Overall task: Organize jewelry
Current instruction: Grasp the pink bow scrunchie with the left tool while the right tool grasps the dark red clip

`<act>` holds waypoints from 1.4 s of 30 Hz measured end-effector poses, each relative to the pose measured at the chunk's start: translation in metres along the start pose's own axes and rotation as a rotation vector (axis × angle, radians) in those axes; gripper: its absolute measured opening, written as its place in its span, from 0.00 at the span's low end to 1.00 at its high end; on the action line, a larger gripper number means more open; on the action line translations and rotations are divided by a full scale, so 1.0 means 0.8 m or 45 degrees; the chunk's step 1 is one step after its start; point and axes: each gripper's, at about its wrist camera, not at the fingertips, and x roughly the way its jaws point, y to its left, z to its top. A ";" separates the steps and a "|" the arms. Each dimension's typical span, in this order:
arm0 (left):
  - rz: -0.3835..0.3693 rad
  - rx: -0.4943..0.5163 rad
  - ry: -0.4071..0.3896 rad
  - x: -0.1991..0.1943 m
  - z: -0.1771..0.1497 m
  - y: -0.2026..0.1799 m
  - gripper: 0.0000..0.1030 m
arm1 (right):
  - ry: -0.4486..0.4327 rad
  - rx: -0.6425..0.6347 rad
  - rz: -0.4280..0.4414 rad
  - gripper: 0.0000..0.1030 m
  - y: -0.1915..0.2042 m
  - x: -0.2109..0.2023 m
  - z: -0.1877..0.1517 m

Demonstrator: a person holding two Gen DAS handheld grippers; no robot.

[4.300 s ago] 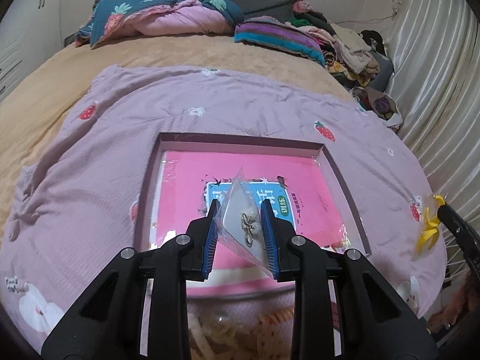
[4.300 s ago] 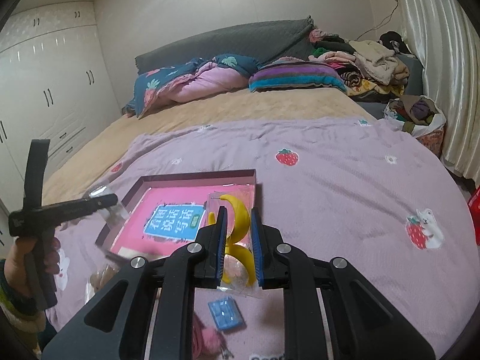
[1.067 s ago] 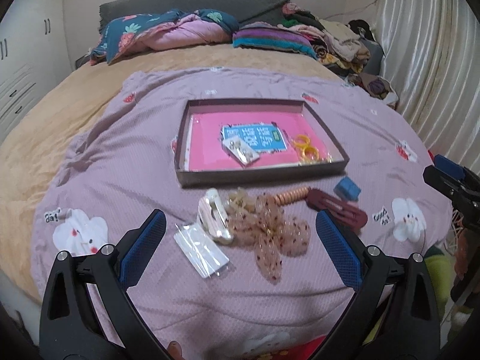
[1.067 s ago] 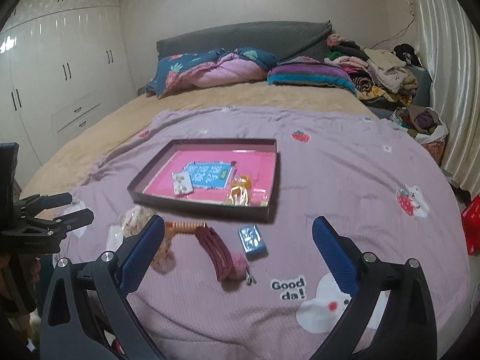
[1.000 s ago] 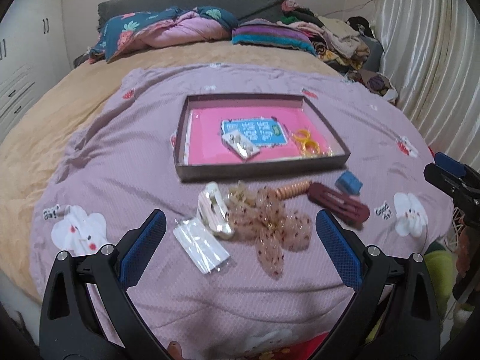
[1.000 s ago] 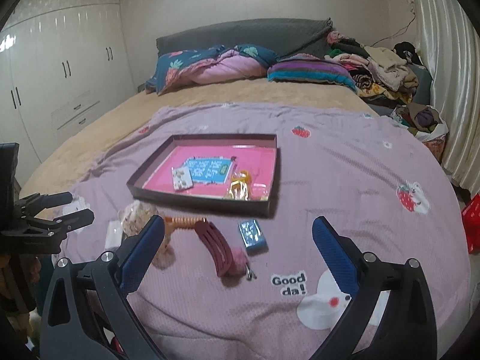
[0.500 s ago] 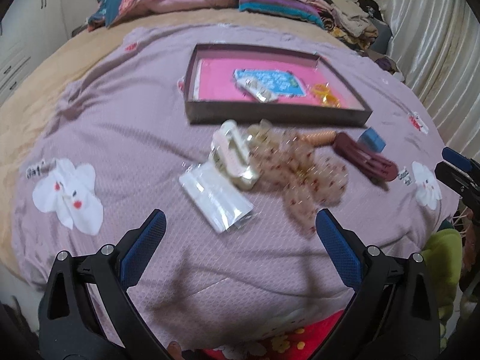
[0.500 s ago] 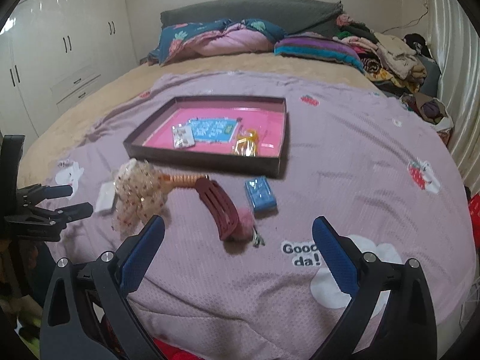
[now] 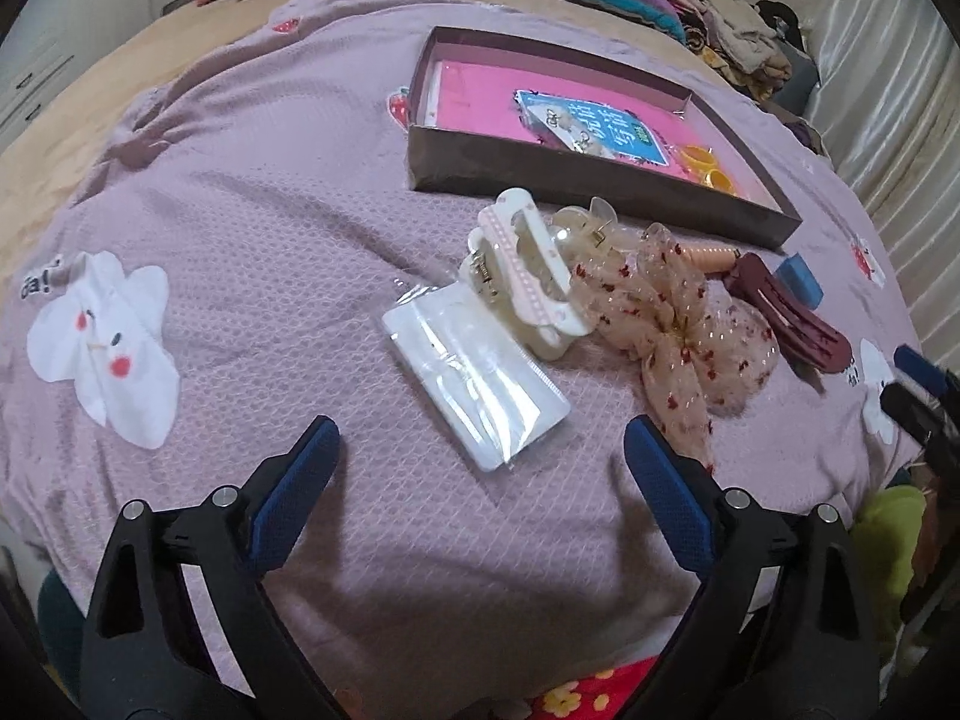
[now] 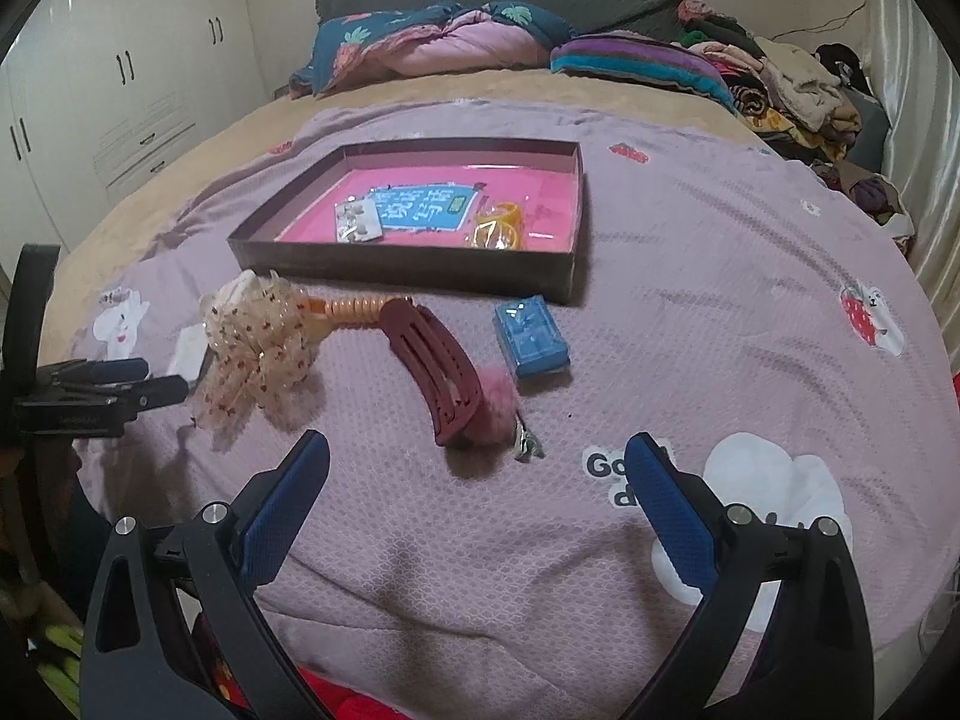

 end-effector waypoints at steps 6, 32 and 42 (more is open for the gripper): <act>-0.052 0.051 -0.052 -0.015 0.013 -0.026 0.71 | 0.004 0.001 -0.010 0.95 -0.003 0.003 -0.001; -0.178 0.128 0.022 0.014 0.036 -0.072 0.15 | 0.101 -0.096 0.118 0.47 0.005 0.070 0.048; -0.162 0.116 -0.060 -0.020 0.052 -0.062 0.15 | 0.217 -0.218 0.134 0.28 0.032 0.126 0.068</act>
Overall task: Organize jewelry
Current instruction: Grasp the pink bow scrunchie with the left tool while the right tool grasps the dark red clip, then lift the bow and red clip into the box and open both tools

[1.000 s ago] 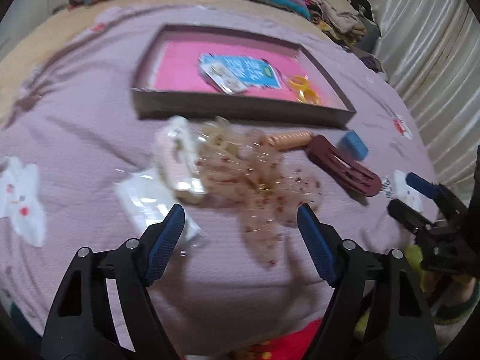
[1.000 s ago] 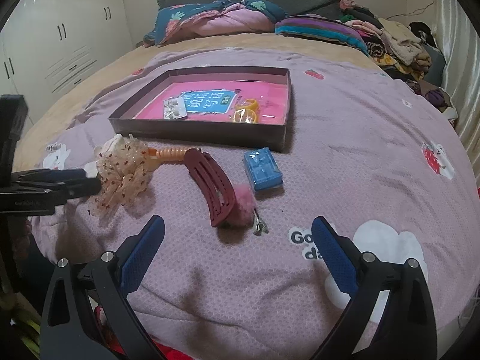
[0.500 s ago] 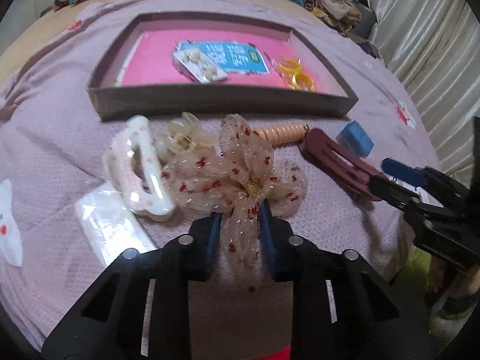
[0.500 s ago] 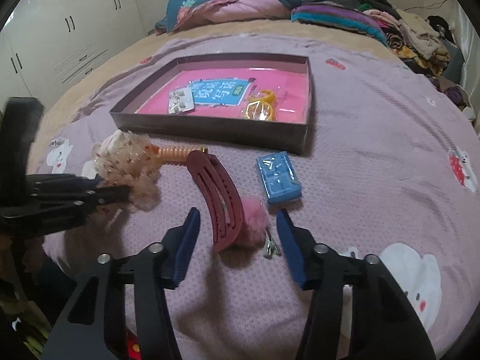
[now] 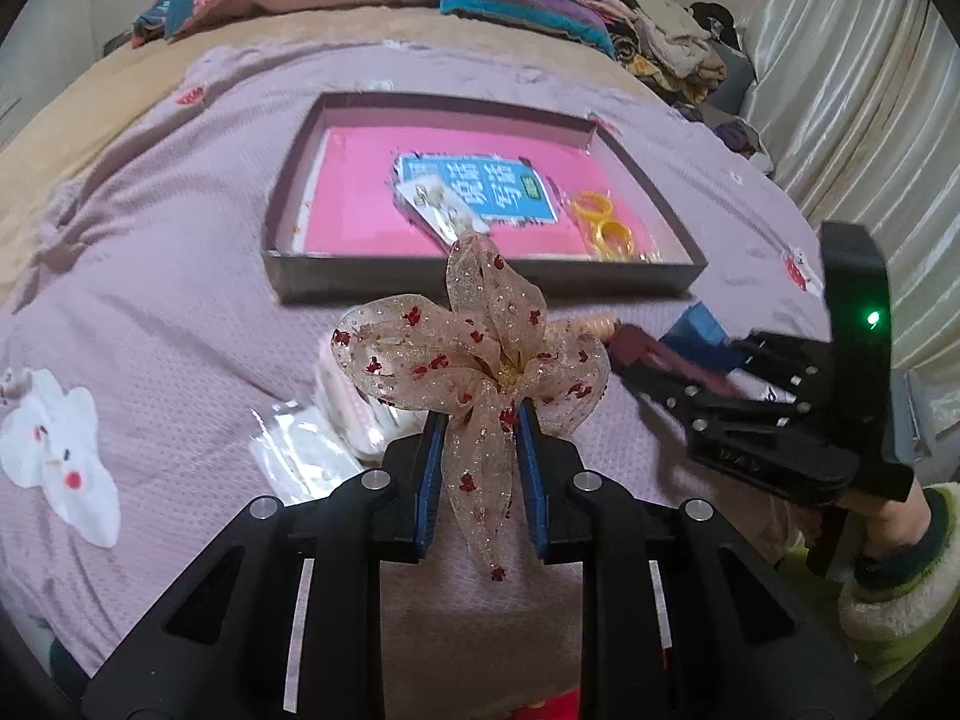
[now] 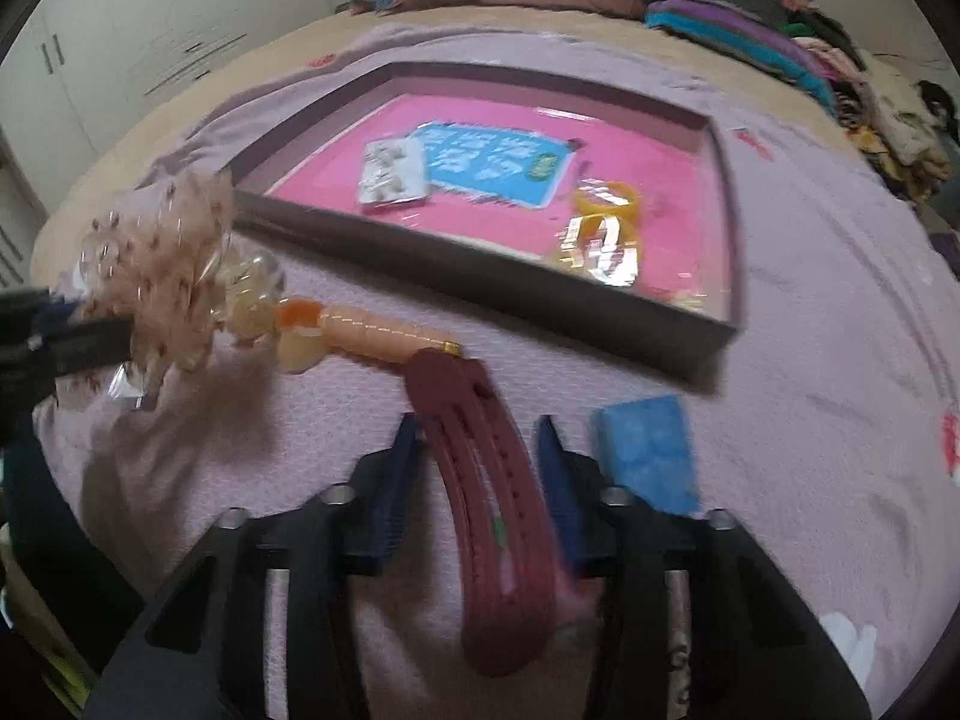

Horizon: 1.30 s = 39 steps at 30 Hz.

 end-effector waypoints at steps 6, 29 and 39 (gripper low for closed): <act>0.010 0.001 -0.031 -0.010 0.013 0.001 0.15 | -0.059 0.016 0.075 0.11 0.005 -0.023 0.001; -0.031 0.051 -0.148 -0.025 0.092 -0.025 0.15 | -0.423 0.322 -0.076 0.11 -0.090 -0.168 -0.002; -0.031 0.026 -0.163 -0.008 0.125 -0.025 0.15 | -0.527 0.386 -0.161 0.11 -0.131 -0.197 0.031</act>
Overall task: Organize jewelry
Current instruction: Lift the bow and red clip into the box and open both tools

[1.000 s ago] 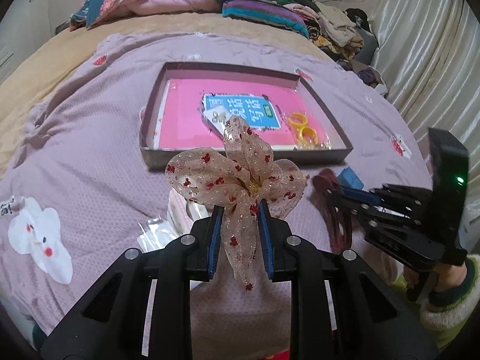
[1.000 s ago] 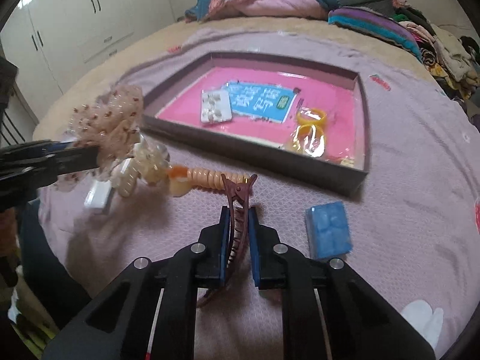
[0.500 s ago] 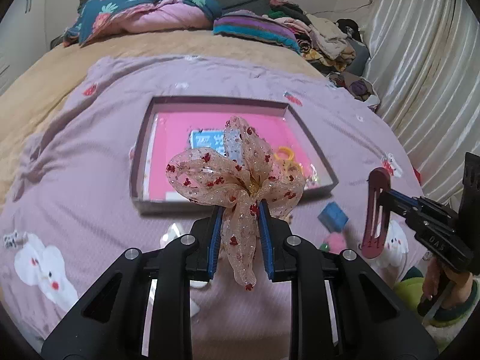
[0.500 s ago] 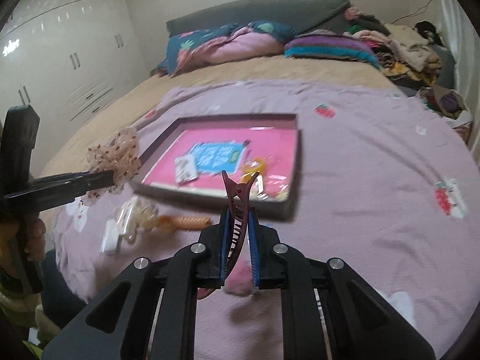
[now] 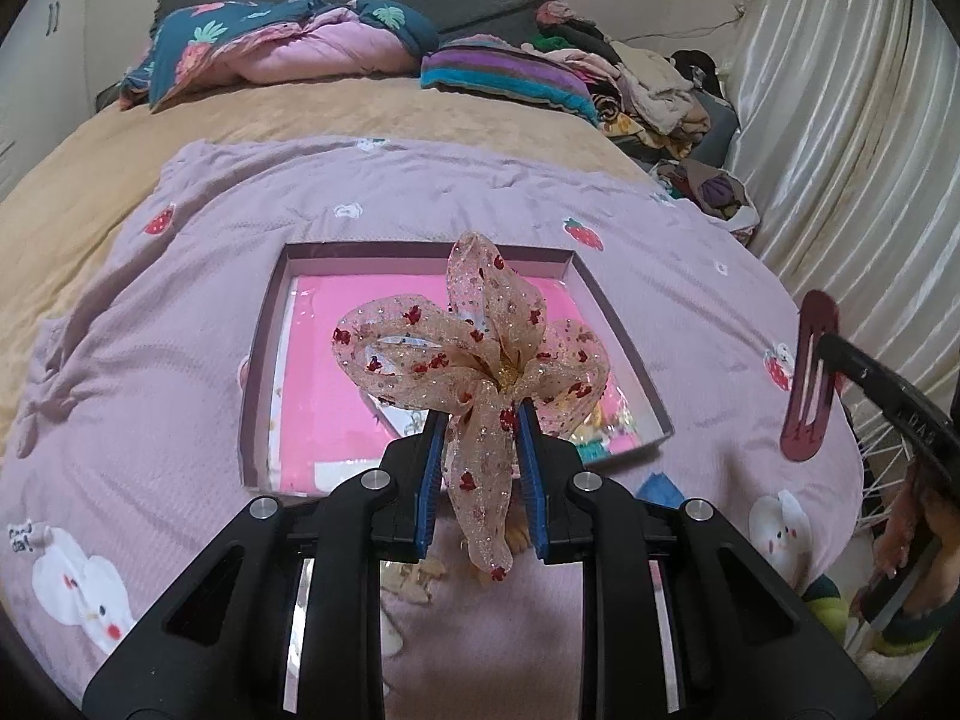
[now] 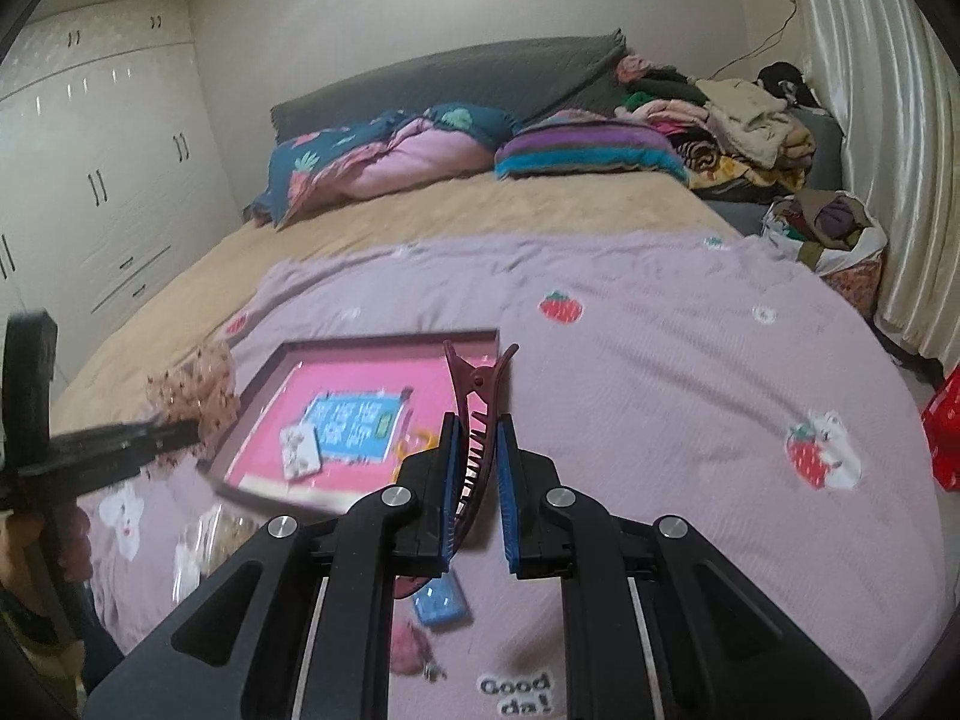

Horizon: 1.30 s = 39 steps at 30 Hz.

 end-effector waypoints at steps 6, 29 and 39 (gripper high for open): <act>0.020 -0.026 -0.015 0.012 0.013 0.009 0.15 | -0.033 0.010 -0.016 0.11 -0.007 0.010 0.025; 0.150 -0.151 0.112 0.095 0.010 0.103 0.17 | 0.256 -0.127 -0.007 0.11 0.053 0.166 0.011; 0.167 -0.146 0.133 0.112 0.010 0.114 0.20 | 0.327 -0.124 -0.052 0.11 0.056 0.203 -0.012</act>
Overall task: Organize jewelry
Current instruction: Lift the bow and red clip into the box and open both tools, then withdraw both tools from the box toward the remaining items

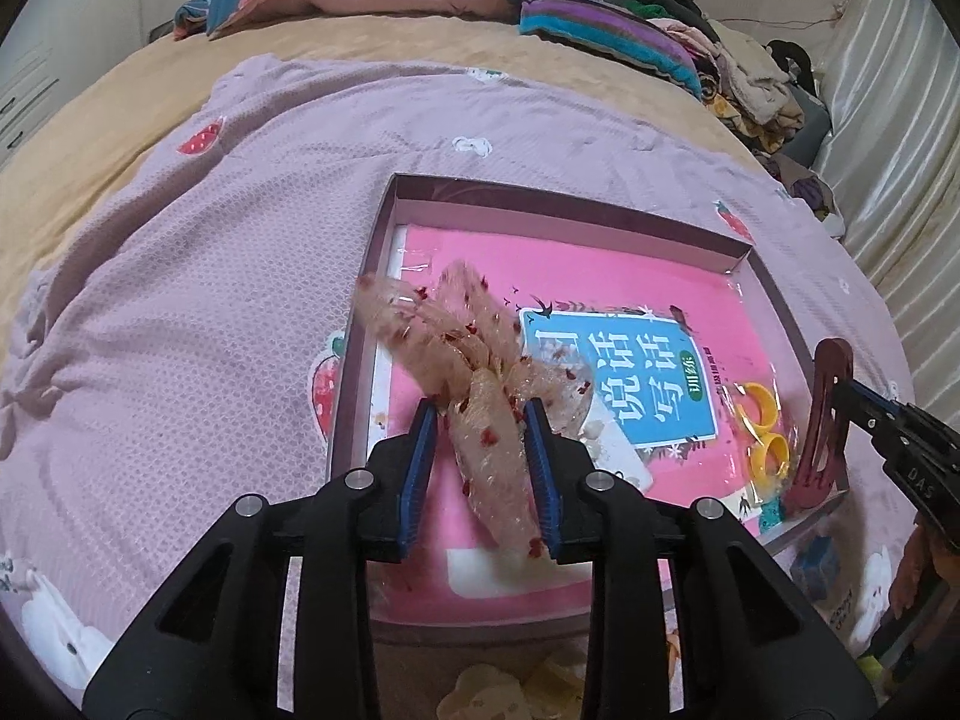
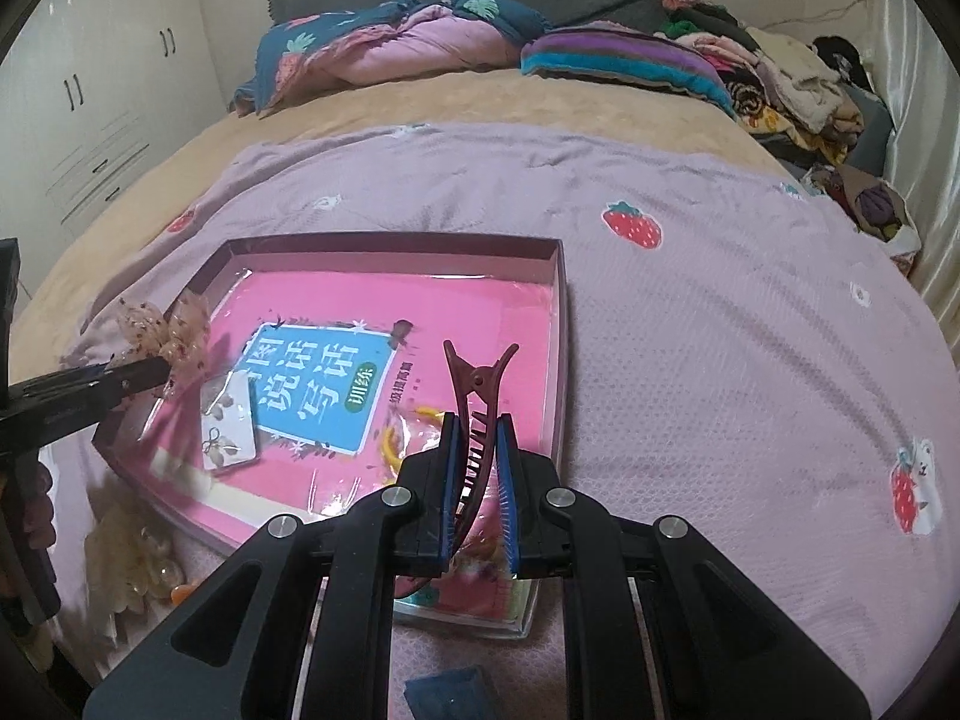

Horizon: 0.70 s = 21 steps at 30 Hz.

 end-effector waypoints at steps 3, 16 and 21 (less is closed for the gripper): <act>0.004 0.001 0.004 0.003 0.000 0.000 0.21 | -0.003 0.032 -0.001 0.12 -0.003 0.001 0.001; 0.011 0.017 -0.055 -0.028 -0.002 -0.008 0.52 | -0.148 0.070 -0.069 0.75 -0.006 -0.049 -0.003; 0.005 0.031 -0.107 -0.058 0.001 -0.018 0.65 | -0.222 0.066 -0.104 0.87 -0.004 -0.081 -0.004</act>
